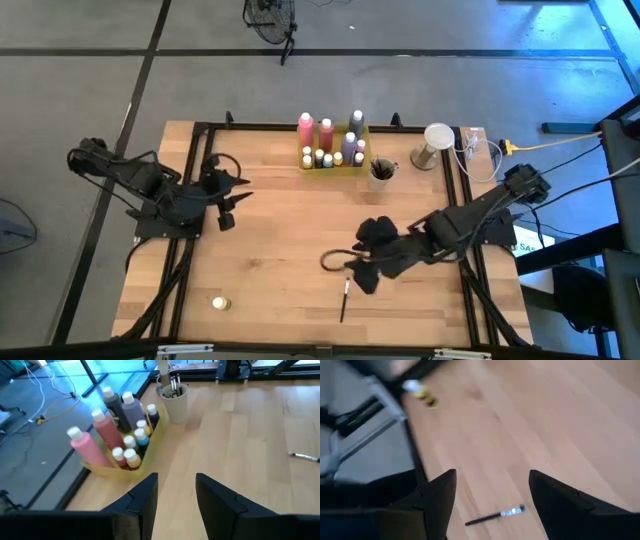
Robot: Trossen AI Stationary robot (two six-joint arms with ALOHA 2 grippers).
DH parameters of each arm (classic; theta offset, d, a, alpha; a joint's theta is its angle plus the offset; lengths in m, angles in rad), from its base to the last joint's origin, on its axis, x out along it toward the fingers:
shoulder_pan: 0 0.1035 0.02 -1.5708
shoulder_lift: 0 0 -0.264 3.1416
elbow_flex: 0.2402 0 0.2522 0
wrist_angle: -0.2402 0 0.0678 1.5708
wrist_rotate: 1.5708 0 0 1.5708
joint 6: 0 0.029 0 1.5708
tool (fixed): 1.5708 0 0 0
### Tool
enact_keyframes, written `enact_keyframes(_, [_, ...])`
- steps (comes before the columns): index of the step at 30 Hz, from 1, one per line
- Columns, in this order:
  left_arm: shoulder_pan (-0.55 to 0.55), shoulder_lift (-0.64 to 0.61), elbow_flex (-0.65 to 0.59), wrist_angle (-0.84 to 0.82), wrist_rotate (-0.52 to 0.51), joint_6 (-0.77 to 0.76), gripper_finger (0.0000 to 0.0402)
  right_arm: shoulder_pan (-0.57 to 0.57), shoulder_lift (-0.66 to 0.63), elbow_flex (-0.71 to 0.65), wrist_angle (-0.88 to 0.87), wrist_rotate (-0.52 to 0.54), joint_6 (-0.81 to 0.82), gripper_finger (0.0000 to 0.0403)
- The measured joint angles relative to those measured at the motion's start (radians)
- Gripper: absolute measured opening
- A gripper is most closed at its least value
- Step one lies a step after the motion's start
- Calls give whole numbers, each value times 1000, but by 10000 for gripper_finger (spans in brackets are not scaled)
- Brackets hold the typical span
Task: Pick & Place Paint Supplies
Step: Put the silver paint brush into the white cup
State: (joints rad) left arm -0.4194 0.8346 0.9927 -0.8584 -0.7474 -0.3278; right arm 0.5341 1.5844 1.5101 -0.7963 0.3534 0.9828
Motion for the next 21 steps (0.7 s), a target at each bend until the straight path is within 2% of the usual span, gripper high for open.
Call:
enact_keyframes(3, [0,-39,-99,83,8,-7,128,-25,86,98,-151,-32,183,253])
enact_keyframes(7, [0,-86,-211,159,24,-2,127,-62,215,175,-264,-131,407,253])
enact_keyframes(12, [0,-134,-330,275,42,52,128,-126,324,186,-265,-356,619,253])
enact_keyframes(14, [0,-149,-364,317,45,61,127,-138,361,186,-259,-403,681,253])
enact_keyframes(18, [0,-182,-401,372,131,105,128,-146,415,186,-209,-436,738,253])
enact_keyframes(21, [0,-204,-401,372,225,112,127,-147,450,186,-180,-412,749,253])
